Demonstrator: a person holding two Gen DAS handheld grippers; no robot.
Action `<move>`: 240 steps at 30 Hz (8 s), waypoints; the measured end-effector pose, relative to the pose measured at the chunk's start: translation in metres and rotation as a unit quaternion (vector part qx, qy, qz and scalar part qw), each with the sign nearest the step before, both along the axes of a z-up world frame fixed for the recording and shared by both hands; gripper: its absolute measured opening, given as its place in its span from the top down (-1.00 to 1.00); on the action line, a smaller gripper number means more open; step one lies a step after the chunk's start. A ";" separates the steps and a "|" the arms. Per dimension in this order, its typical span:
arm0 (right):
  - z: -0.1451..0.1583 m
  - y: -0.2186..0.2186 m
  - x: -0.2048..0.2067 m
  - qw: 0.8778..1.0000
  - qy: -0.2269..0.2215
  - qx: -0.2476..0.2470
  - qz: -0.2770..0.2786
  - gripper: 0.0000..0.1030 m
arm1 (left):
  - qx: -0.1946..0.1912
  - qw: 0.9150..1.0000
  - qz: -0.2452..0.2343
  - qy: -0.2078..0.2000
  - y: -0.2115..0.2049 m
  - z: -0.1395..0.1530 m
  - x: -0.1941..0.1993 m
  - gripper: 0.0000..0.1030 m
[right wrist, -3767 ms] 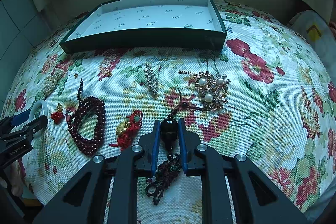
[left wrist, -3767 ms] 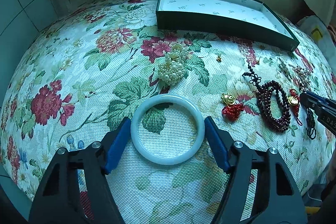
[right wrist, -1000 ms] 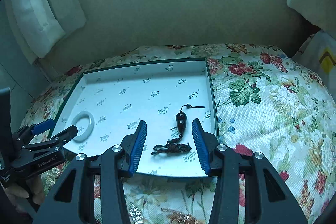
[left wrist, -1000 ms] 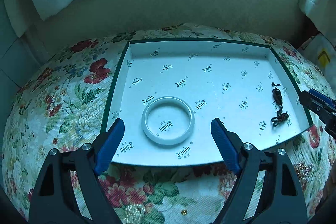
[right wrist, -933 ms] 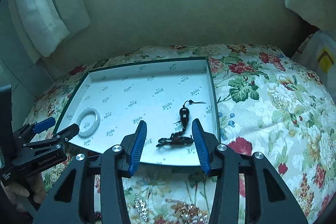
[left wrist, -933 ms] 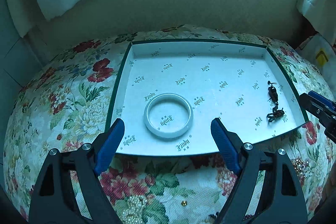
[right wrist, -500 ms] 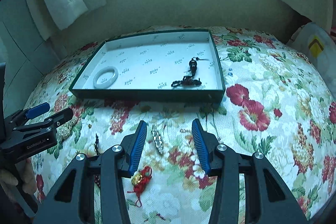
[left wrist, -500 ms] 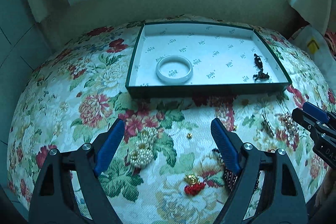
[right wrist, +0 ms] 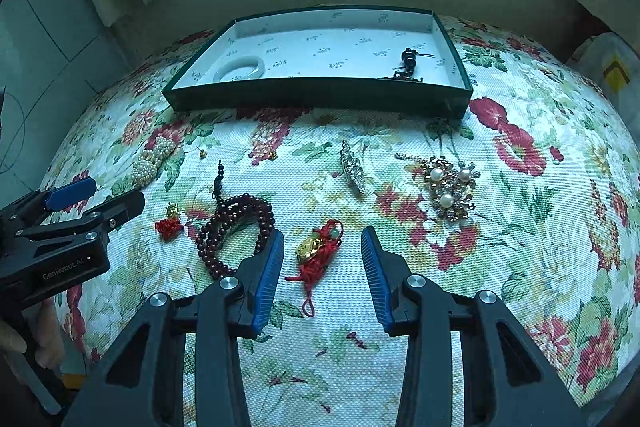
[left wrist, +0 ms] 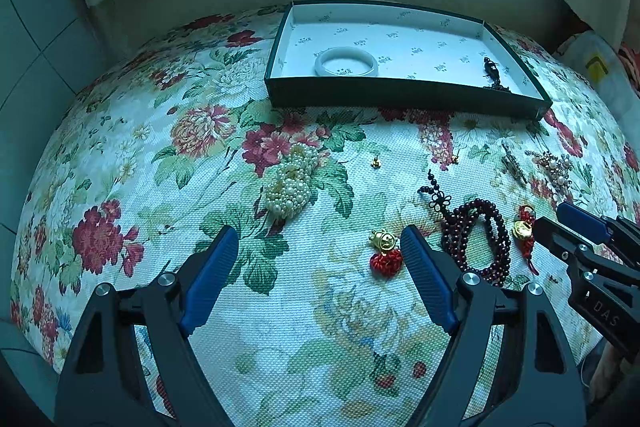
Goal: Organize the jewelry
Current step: 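Grasp the red-tasseled gold charm with the right gripper while the left grasps the small red charm, then carry both charms into the green box and open both grippers, then grasp the dark red bead bracelet with the left gripper, then lift the bead bracelet with the left gripper while the right grasps the rhinestone pin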
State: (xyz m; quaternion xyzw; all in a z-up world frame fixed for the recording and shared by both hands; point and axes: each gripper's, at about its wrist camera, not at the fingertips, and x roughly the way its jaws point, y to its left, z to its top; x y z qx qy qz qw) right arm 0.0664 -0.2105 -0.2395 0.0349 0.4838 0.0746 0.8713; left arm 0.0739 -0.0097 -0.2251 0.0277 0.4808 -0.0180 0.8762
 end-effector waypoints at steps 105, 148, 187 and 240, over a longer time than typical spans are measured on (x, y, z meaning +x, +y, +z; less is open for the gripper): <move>0.051 -0.011 0.042 0.997 -0.080 -0.005 -0.004 0.58 | -0.089 0.991 -0.083 -0.055 -0.047 0.048 0.060 0.76; -0.019 -0.023 0.173 0.999 -0.042 -0.026 -0.004 0.08 | -0.062 0.995 -0.071 -0.017 -0.081 -0.025 0.195 0.00; 0.003 -0.061 0.007 0.999 -0.005 -0.029 -0.037 0.08 | -0.072 0.996 -0.047 0.008 -0.059 -0.001 0.025 -0.24; -0.006 -0.078 -0.012 0.999 0.017 -0.006 -0.031 0.08 | -0.039 0.996 -0.082 0.009 -0.085 -0.022 -0.002 0.79</move>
